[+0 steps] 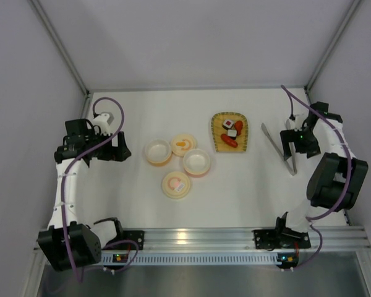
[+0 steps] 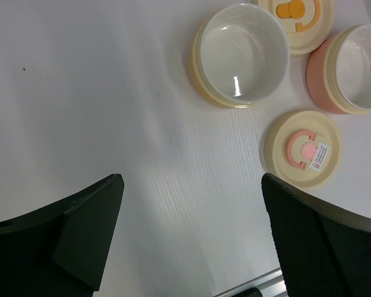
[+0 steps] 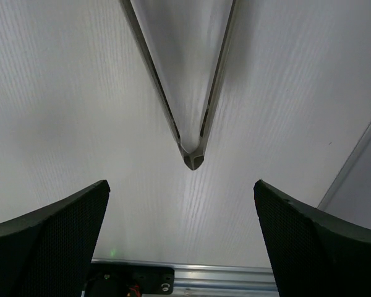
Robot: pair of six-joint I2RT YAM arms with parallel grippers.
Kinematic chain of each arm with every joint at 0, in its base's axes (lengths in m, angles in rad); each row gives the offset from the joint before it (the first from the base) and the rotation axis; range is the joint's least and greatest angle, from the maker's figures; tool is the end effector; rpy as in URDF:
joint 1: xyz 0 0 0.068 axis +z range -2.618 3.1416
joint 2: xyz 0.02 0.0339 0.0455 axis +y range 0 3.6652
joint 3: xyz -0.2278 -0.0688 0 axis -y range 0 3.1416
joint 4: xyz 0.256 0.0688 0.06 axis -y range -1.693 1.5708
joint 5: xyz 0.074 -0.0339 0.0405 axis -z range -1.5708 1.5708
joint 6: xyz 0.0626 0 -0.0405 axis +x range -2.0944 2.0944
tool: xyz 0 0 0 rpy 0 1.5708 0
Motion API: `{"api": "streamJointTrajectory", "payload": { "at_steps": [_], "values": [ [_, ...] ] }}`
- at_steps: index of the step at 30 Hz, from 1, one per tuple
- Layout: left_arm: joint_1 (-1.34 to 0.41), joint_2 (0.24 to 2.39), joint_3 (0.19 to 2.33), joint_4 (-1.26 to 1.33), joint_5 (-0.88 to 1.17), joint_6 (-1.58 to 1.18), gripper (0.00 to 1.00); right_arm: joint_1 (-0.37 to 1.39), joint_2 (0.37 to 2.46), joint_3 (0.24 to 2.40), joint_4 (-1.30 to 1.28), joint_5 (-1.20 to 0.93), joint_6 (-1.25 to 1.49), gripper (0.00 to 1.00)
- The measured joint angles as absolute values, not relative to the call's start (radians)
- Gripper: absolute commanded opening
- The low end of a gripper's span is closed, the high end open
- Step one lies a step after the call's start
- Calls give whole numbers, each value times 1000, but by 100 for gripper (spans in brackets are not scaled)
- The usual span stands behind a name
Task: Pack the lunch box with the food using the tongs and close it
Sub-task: Pick up the clamp at the center of the board.
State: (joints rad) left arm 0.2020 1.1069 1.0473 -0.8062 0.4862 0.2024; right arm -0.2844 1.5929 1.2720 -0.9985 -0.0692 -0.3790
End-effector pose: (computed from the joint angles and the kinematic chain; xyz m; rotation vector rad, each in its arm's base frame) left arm 0.2616 0.0237 0.2634 0.2133 2.3330 -0.3945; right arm 0.3092 -0.0859 0.1853 -0.1488 2.8776 -0.0243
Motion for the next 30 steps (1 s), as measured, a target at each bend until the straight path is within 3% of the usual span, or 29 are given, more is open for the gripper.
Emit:
{"api": "streamJointTrajectory", "payload": {
  "at_steps": [16, 30],
  "values": [
    [202, 1168, 974, -647, 507, 197, 98, -278, 1787, 1284, -858, -99, -373, 99],
    [202, 1269, 970, -565, 536, 167, 98, -271, 1884, 1269, -704, -95, -362, 92]
  ]
}}
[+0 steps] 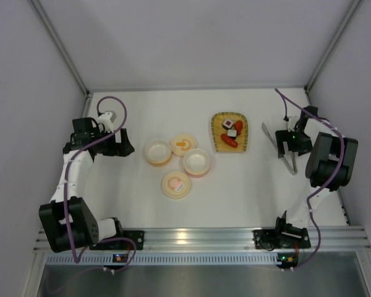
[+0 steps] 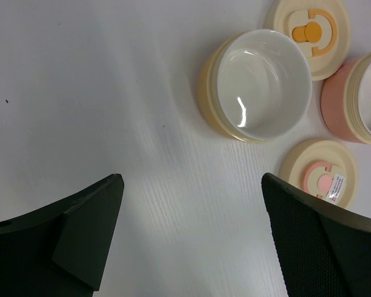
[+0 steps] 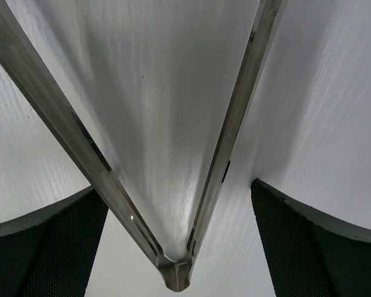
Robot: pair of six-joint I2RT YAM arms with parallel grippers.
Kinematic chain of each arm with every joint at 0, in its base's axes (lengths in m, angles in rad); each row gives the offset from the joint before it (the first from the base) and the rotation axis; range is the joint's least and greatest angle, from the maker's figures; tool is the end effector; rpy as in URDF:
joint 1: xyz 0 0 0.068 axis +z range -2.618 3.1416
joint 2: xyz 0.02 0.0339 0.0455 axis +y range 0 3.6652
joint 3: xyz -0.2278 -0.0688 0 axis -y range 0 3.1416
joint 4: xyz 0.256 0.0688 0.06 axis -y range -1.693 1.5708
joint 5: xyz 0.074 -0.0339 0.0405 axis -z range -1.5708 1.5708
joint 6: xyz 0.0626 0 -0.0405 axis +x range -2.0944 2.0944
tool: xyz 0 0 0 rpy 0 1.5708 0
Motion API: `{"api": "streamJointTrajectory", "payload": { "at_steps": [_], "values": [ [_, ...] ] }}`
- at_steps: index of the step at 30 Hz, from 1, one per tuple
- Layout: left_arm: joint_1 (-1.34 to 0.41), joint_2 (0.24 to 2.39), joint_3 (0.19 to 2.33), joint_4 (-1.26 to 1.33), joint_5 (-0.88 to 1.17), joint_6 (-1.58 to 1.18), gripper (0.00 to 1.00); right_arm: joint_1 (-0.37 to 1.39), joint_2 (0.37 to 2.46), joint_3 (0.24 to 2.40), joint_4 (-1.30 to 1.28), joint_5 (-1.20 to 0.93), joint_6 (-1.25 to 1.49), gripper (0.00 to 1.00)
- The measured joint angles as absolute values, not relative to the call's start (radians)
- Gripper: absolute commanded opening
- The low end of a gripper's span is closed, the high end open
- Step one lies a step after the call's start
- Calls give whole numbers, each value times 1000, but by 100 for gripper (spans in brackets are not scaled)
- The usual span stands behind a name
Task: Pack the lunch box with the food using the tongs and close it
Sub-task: Pick up the clamp at the center of the board.
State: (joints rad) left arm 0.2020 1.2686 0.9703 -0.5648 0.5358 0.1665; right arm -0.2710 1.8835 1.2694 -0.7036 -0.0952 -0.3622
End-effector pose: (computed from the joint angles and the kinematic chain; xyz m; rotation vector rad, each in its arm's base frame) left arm 0.2980 0.0284 0.2160 0.1937 2.3203 -0.4683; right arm 0.3562 -0.0928 0.0998 -0.1483 2.8679 0.0162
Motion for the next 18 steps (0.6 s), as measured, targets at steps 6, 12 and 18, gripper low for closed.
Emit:
{"api": "streamJointTrajectory", "payload": {
  "at_steps": [6, 12, 18],
  "values": [
    [202, 1288, 969, -548, 541, 163, 98, -271, 1888, 1270, -677, -94, -356, 91],
    [202, 1295, 966, -538, 543, 163, 98, -271, 1898, 1282, -675, -94, -354, 89],
    [202, 1301, 966, -537, 543, 163, 98, -271, 1909, 1298, -673, -97, -340, 89]
  ]
}}
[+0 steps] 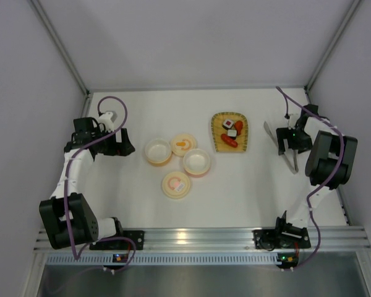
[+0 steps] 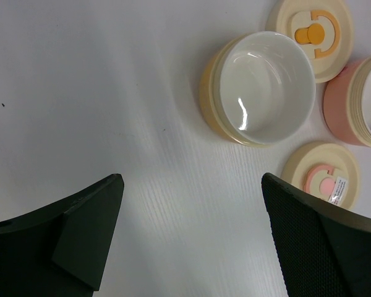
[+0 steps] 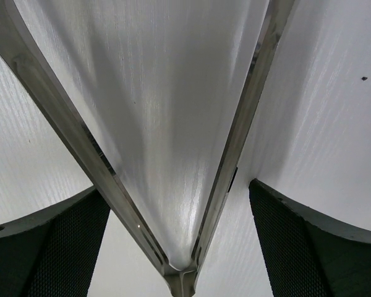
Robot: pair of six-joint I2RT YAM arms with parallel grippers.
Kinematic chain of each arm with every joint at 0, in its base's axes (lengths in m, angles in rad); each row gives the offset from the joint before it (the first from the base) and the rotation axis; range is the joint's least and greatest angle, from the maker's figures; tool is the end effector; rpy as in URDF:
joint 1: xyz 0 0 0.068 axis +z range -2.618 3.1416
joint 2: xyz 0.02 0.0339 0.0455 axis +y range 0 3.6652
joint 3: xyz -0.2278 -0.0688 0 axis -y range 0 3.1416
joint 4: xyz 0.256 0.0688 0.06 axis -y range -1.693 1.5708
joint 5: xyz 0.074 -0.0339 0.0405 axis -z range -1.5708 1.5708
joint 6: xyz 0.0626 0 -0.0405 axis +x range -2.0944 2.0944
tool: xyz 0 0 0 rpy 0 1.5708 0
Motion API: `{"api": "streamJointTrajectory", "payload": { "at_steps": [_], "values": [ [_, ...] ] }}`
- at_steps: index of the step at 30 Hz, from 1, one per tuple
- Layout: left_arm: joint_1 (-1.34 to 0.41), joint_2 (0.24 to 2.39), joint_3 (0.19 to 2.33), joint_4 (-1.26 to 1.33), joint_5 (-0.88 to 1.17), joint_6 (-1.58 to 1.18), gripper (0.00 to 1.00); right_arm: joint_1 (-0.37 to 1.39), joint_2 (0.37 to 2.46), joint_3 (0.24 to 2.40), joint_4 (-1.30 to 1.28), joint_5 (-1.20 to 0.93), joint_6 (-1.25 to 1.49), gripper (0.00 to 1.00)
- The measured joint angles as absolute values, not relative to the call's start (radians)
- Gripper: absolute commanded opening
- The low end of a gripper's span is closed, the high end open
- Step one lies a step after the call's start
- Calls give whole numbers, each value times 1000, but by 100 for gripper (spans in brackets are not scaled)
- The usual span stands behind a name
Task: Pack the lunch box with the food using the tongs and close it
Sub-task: Pick up the clamp at the center of the board.
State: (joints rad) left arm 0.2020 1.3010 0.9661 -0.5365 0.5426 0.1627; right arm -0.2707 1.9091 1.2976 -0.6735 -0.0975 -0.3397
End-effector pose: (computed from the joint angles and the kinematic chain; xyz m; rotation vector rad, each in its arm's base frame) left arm 0.3033 0.0291 0.2079 0.1899 2.3261 -0.4816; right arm 0.3659 -0.0952 0.0998 -0.1179 2.8377 0.0094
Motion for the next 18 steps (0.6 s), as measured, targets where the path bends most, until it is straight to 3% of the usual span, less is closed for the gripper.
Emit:
{"api": "streamJointTrajectory", "payload": {
  "at_steps": [13, 18],
  "values": [
    [202, 1314, 966, -530, 544, 159, 98, -270, 1930, 1327, -665, -112, -337, 78],
    [202, 1318, 966, -530, 544, 159, 98, -268, 1939, 1339, -666, -113, -334, 79]
  ]
}}
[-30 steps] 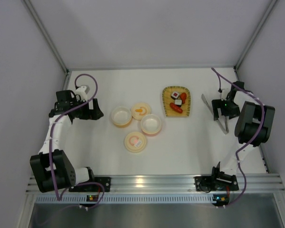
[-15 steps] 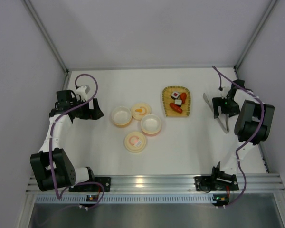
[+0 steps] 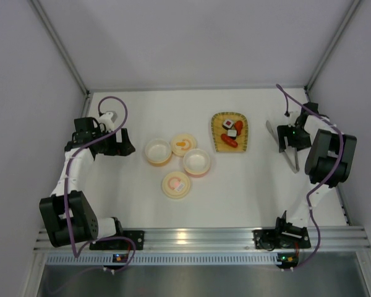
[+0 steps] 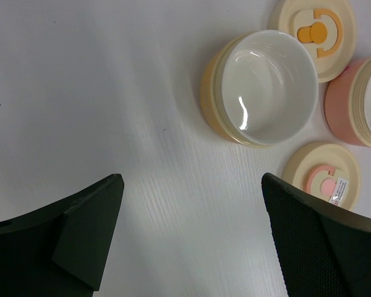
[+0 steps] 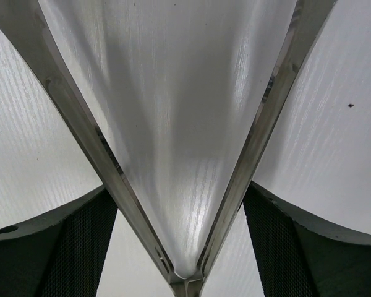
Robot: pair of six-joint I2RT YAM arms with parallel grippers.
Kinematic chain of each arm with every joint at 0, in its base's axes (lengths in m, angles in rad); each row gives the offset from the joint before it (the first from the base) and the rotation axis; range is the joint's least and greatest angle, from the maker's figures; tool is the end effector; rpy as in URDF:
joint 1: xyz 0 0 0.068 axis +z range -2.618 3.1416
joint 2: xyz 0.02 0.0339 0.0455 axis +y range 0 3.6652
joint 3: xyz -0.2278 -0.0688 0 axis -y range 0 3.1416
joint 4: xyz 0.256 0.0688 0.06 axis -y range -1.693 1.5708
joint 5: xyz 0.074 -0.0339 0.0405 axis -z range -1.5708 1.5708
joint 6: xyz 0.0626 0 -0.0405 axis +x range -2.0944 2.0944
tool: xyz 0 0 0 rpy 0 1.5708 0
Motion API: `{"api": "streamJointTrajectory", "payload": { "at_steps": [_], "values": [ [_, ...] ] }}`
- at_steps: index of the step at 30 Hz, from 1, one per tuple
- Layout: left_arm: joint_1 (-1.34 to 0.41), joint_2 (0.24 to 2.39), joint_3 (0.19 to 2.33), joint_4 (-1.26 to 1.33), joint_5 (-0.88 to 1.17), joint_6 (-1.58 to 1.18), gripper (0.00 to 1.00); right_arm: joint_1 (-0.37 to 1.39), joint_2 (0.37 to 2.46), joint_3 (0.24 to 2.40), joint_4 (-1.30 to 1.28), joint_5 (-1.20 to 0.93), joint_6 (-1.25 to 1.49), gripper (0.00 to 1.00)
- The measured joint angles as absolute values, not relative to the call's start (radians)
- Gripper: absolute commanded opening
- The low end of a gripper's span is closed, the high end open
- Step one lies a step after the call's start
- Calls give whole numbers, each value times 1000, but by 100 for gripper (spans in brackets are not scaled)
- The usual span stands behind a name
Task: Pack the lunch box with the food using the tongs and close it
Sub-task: Pick up the clamp at the center of the board.
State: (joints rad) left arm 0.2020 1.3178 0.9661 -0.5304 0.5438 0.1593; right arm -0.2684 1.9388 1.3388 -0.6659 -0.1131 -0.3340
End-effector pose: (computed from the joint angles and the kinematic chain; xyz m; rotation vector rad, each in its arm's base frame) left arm 0.3053 0.0295 0.2037 0.1833 2.3360 -0.4892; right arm 0.3760 -0.0961 0.1011 -0.1169 2.8149 0.0239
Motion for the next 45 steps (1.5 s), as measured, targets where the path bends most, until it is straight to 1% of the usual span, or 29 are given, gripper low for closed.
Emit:
{"api": "streamJointTrajectory", "payload": {
  "at_steps": [3, 6, 7, 12, 20, 28, 45],
  "values": [
    [202, 1318, 966, -530, 544, 159, 98, -266, 1947, 1352, -671, -118, -329, 80],
    [202, 1318, 966, -530, 544, 159, 98, -263, 1961, 1372, -673, -123, -328, 78],
    [202, 1318, 966, -530, 544, 159, 98, -262, 1963, 1375, -673, -125, -328, 71],
    [202, 1318, 966, -531, 543, 159, 98, -262, 1966, 1376, -662, -123, -333, 54],
    [202, 1318, 966, -532, 543, 159, 98, -260, 1941, 1349, -673, -163, -348, 48],
    [202, 1318, 970, -551, 543, 161, 98, -250, 1892, 1384, -849, -234, -357, 48],
    [202, 1311, 992, -580, 544, 168, 98, -250, 1788, 1518, -1032, -294, -393, 50]
  ]
}}
